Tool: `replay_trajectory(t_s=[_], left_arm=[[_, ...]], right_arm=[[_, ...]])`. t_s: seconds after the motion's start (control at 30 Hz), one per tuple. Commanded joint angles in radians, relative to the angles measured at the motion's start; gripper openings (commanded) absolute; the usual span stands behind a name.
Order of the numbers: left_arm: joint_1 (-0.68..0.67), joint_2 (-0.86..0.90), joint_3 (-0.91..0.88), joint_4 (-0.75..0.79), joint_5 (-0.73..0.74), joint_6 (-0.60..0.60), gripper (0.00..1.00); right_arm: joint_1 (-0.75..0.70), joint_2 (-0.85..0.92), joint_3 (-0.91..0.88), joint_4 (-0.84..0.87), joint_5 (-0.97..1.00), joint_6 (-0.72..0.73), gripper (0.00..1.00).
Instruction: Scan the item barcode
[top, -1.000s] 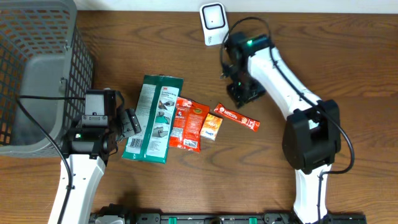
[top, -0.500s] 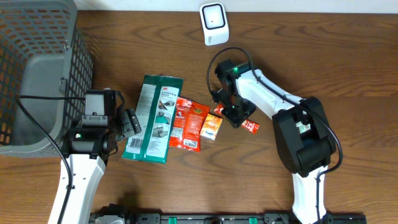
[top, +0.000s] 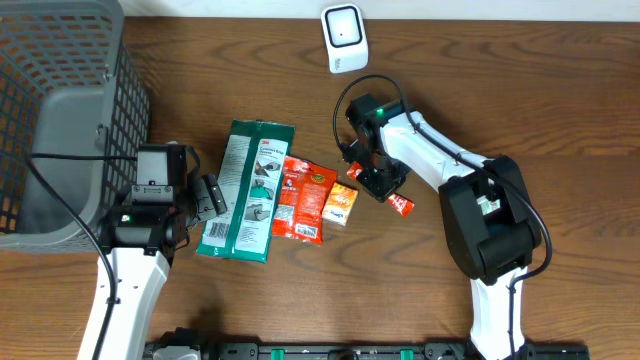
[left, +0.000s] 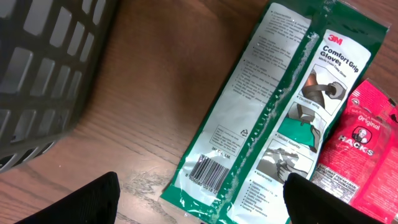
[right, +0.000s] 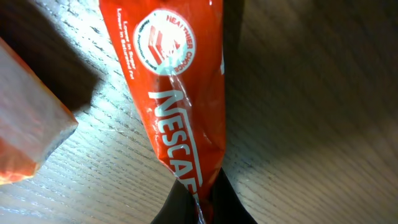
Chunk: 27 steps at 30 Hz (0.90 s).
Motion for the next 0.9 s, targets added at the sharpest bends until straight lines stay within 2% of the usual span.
replay_trajectory(t_s=[0.0,0.2,0.43,0.6,0.7,0.73,0.77,0.8,0.83,0.87], left_arm=[[0.003,0.002,0.014,0.001,0.005,-0.002,0.85],[0.003,0.002,0.014,0.001,0.006,-0.002,0.85],[0.003,0.002,0.014,0.001,0.006,-0.002,0.85],[0.003,0.002,0.014,0.001,0.006,-0.002,0.85],[0.003,0.002,0.014,0.001,0.006,-0.002,0.85],[0.003,0.002,0.014,0.001,0.006,-0.002,0.85],[0.003,0.002,0.014,0.001,0.006,-0.002,0.85],[0.003,0.002,0.014,0.001,0.006,-0.002,0.85],[0.003,0.002,0.014,0.001,0.006,-0.002,0.85],[0.003,0.002,0.014,0.001,0.006,-0.002,0.85]], right_arm=[[-0.001,-0.023,0.044,-0.030,-0.073,0.033,0.01],[-0.041,-0.104,0.125,-0.106,-0.204,0.077,0.01],[-0.142,-0.135,0.116,-0.114,-0.215,0.371,0.01],[-0.208,-0.135,0.005,0.001,-0.221,0.645,0.01],[-0.214,-0.135,-0.069,0.071,-0.247,0.755,0.03],[-0.213,-0.135,-0.090,0.090,-0.249,0.787,0.10],[-0.212,-0.135,-0.104,0.100,-0.249,0.809,0.34],[-0.212,-0.135,-0.116,0.106,-0.249,0.823,0.67],[-0.212,-0.135,-0.126,0.116,-0.247,0.821,0.93],[-0.213,-0.135,-0.128,0.115,-0.240,0.820,0.95]])
